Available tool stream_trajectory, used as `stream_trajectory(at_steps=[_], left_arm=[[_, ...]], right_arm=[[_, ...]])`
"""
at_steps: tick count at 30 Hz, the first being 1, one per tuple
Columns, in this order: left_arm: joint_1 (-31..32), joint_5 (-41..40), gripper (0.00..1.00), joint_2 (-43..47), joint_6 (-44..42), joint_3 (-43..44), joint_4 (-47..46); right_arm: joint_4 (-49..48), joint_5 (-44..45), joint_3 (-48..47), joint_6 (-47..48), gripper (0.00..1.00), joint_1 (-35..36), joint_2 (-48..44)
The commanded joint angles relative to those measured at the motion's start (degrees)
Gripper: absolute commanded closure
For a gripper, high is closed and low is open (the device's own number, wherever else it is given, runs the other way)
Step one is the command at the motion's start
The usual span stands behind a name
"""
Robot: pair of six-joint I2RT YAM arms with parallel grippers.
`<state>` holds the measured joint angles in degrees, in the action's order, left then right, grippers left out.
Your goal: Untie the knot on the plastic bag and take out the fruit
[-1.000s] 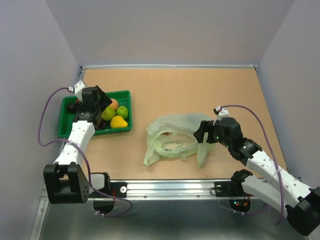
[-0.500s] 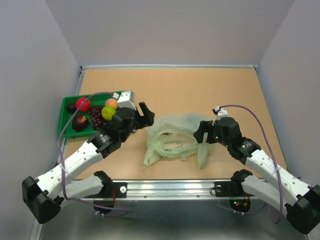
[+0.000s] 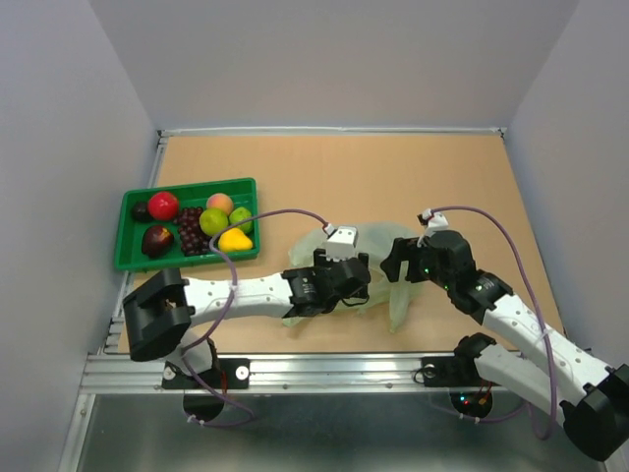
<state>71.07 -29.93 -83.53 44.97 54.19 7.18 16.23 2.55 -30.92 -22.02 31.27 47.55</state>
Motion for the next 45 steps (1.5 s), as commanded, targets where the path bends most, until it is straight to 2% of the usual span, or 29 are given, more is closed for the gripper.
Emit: stream_trajectory(at_steps=[1, 10, 15, 19, 27, 29, 30, 33, 39, 45], left_arm=[[-0.9, -9.5, 0.21, -4.1, -0.4, 3.5, -1.3], [-4.4, -24.0, 0.18, -11.2, 2.9, 4.0, -1.8], [-6.6, -29.2, 0.15, -14.4, 8.8, 5.1, -1.6], [-8.5, -31.1, 0.12, -17.2, 10.2, 6.5, -2.9], [-12.5, -32.2, 0.12, -23.2, 8.0, 7.5, -9.5], [-13.2, -33.3, 0.12, -23.3, 5.7, 5.9, -14.5], [-13.4, -33.2, 0.12, -23.1, 2.7, 5.1, -19.9], [-14.4, -30.8, 0.14, -23.1, -2.5, 1.9, -28.2], [-14.3, -25.0, 0.17, -22.6, -4.2, 0.7, -29.7], [-13.4, -20.7, 0.16, -15.3, -4.6, -5.1, -29.1]], right_arm=[[-0.7, -0.3, -1.0, 0.7, 0.11, 0.4, -2.5], [-0.7, -1.5, -0.8, 0.8, 0.11, 0.4, -2.2], [-0.6, -2.3, -0.5, 0.8, 0.11, 0.4, -1.8], [-0.7, -4.0, -0.5, 1.0, 0.11, 0.4, -1.1], [-0.8, -5.5, -0.1, 1.1, 0.11, 0.4, -0.8], [-0.7, -5.8, 0.0, 1.0, 0.11, 0.4, -0.6], [-0.8, -5.8, 0.1, 1.1, 0.11, 0.4, -0.5], [-0.8, -5.4, 0.1, 1.0, 0.12, 0.4, -0.4], [-0.7, -5.8, -1.1, 1.8, 0.16, 0.4, -0.7], [-0.1, -5.4, -9.1, 5.7, 0.15, 0.4, 0.9]])
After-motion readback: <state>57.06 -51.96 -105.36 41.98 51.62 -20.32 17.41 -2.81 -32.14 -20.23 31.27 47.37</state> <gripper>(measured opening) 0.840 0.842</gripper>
